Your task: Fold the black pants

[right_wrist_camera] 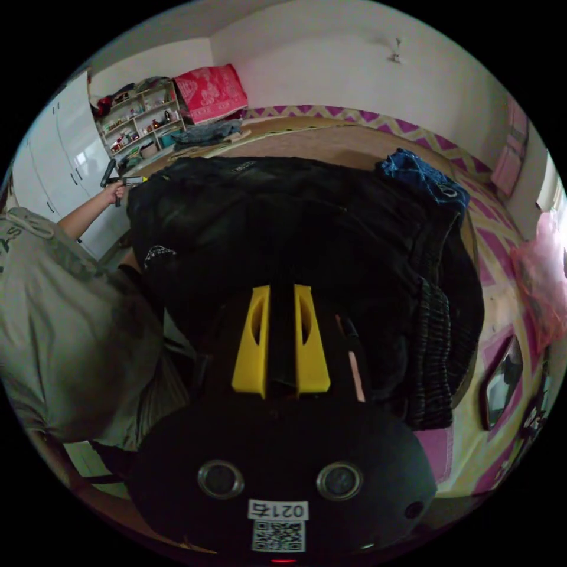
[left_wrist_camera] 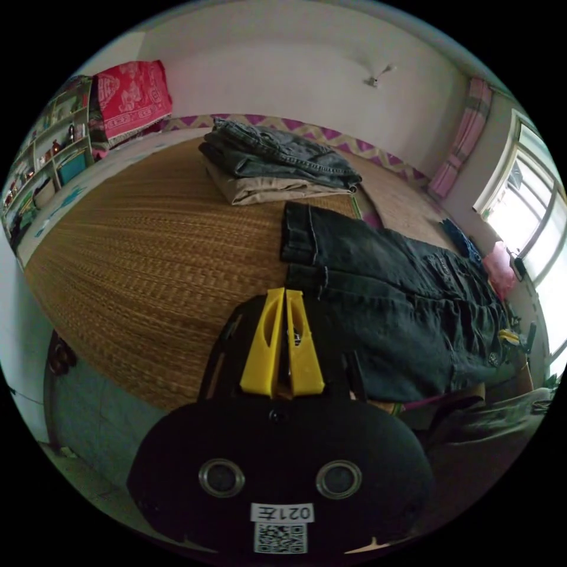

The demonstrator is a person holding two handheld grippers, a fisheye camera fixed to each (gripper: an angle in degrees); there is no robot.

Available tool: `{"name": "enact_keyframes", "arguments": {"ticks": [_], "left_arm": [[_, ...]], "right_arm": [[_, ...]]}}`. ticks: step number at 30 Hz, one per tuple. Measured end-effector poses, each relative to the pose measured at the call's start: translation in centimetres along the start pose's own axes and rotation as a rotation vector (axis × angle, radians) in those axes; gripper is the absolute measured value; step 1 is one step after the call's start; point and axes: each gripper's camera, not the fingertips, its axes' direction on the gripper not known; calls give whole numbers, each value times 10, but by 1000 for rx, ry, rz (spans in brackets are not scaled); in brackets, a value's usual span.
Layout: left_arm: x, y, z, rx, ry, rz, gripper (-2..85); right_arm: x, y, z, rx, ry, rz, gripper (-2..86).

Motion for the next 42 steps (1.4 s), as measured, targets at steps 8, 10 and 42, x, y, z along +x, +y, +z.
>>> {"name": "enact_keyframes", "arguments": {"ticks": [8,10,42], "left_arm": [[-27,1,-7,37,132,-79,-9],[-29,7,-18,81,163,-98,-9],[107,46,-16,1,59,140,1]], "right_arm": [[49,1,-56,222,60,203,56],[78,7,-64,252,111,310,59],[166,32,-57,266,-81,650,-6]]}}
